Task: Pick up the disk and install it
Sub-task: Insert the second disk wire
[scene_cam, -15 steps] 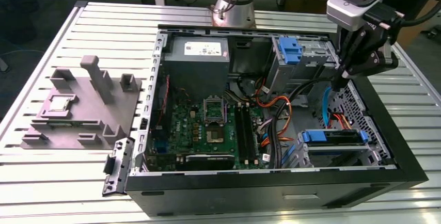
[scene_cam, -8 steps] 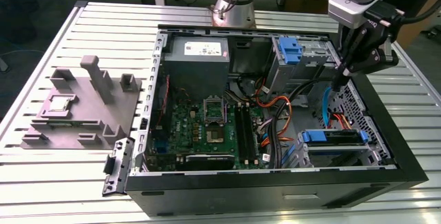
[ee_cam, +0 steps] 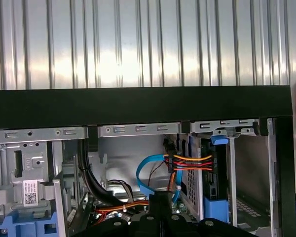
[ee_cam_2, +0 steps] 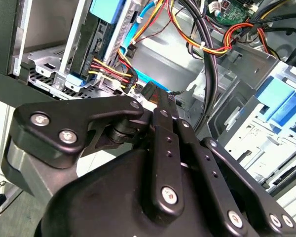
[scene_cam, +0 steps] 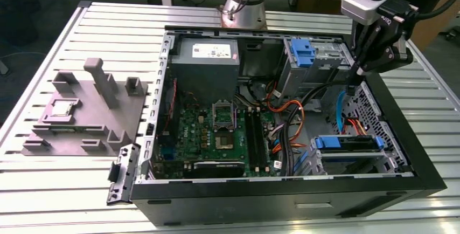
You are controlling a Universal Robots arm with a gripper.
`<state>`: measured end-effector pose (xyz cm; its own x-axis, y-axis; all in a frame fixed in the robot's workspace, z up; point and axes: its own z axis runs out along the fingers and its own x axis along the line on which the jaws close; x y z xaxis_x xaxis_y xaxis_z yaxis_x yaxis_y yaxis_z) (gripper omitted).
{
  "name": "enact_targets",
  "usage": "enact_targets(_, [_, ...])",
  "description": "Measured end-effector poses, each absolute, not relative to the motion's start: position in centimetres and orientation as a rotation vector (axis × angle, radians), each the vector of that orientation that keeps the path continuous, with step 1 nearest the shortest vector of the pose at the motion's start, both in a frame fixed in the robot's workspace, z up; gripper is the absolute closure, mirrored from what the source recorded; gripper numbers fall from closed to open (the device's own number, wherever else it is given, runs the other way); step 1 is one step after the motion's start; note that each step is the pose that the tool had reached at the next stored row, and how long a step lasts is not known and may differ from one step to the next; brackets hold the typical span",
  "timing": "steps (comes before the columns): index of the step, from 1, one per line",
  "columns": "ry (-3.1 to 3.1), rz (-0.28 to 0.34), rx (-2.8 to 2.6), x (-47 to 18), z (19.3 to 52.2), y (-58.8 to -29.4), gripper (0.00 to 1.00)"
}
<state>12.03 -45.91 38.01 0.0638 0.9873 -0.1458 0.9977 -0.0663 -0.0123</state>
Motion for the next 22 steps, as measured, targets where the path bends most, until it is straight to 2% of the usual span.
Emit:
enact_targets(12, [2.082, -0.176, 2.223, 12.03, 38.01, -45.89, 0.89])
enact_targets(13, [2.082, -0.176, 2.223, 12.03, 38.01, -45.89, 0.83])
enact_targets(15, [2.082, -0.176, 2.223, 12.03, 38.01, -45.89, 0.83])
enact_targets(16, [2.081, -0.177, 2.222, 12.03, 38.01, -45.84, 0.76])
enact_targets(18, [2.078, -0.183, 2.219, 12.04, 38.0, -45.67, 0.75])
enact_targets(19, [2.073, -0.192, 2.213, 12.05, 37.98, -45.53, 0.69])
enact_targets(21, [2.057, -0.221, 2.197, 12.06, 37.94, -45.2, 0.69])
enact_targets(22, [2.05, -0.233, 2.19, 12.07, 37.89, -45.06, 0.63])
